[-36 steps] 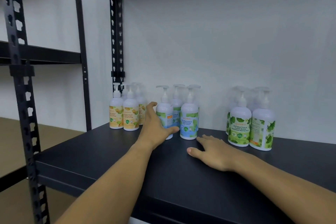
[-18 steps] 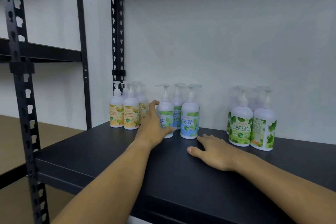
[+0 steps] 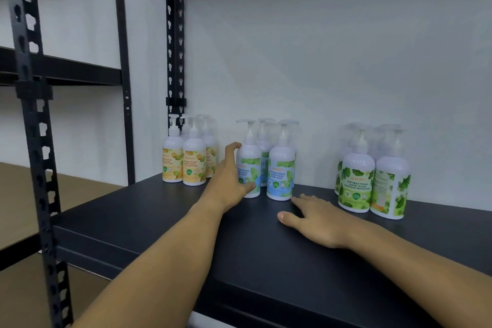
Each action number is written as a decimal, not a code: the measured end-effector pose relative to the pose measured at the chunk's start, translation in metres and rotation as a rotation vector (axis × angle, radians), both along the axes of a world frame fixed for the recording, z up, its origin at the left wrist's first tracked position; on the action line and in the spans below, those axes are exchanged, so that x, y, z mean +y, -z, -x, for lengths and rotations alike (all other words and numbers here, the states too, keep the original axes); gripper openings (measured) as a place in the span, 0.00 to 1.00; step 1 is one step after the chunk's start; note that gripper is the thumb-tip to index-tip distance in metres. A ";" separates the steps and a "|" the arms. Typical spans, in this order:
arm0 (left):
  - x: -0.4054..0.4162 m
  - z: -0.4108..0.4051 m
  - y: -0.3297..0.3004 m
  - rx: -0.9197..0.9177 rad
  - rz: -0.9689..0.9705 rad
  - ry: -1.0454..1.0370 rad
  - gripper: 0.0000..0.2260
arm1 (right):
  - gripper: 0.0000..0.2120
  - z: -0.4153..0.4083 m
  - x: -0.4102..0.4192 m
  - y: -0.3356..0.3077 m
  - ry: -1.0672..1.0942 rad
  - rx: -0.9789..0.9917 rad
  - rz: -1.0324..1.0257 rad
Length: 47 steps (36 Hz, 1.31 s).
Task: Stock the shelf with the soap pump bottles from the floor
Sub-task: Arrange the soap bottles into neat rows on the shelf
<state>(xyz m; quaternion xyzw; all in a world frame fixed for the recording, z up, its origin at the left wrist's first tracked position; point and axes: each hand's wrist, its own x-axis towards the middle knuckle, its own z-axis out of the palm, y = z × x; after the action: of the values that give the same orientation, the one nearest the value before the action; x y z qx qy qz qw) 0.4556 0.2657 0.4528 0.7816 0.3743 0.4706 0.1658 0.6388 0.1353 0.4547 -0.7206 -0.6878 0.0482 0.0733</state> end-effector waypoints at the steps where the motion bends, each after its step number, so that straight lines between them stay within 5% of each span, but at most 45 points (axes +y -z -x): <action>1: 0.000 -0.001 0.000 0.002 -0.001 -0.001 0.40 | 0.37 0.000 0.000 0.000 0.001 0.000 0.000; 47: 0.018 -0.012 0.005 0.023 -0.004 0.065 0.39 | 0.36 0.002 0.000 -0.001 0.009 0.019 -0.004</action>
<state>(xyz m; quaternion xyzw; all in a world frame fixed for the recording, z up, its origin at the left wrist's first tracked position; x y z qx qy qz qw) 0.4678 0.2833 0.4474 0.7991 0.3497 0.4566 0.1751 0.6365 0.1352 0.4555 -0.7229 -0.6840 0.0536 0.0815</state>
